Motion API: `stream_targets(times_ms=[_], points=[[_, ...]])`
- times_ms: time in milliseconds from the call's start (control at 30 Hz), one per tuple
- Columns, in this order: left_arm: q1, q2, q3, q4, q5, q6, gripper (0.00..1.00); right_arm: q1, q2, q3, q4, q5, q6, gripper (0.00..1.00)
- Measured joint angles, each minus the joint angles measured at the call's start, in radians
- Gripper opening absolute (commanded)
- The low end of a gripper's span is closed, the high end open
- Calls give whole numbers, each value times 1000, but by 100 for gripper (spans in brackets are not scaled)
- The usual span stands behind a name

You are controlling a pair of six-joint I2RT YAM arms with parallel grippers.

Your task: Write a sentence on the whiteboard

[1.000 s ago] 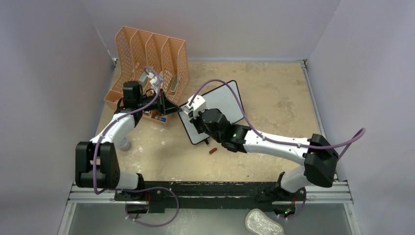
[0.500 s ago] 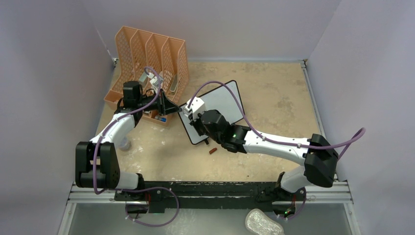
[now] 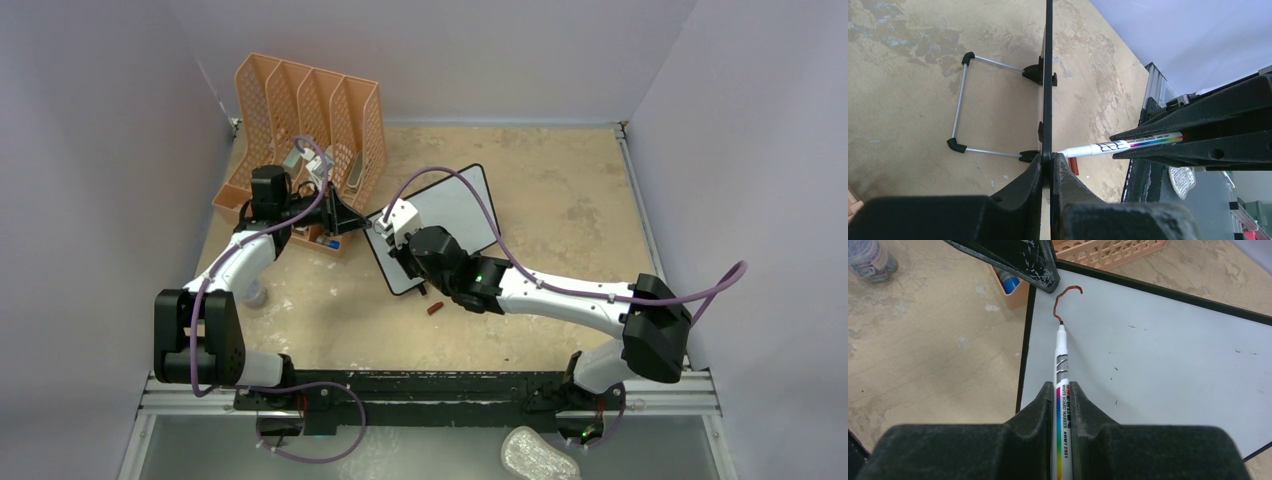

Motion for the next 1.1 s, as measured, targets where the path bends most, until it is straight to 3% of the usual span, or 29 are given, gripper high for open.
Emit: stream_targets(times_ms=[1100], points=[[0, 0, 0, 0, 0, 1, 0, 2, -2, 0, 32, 70, 0, 0]])
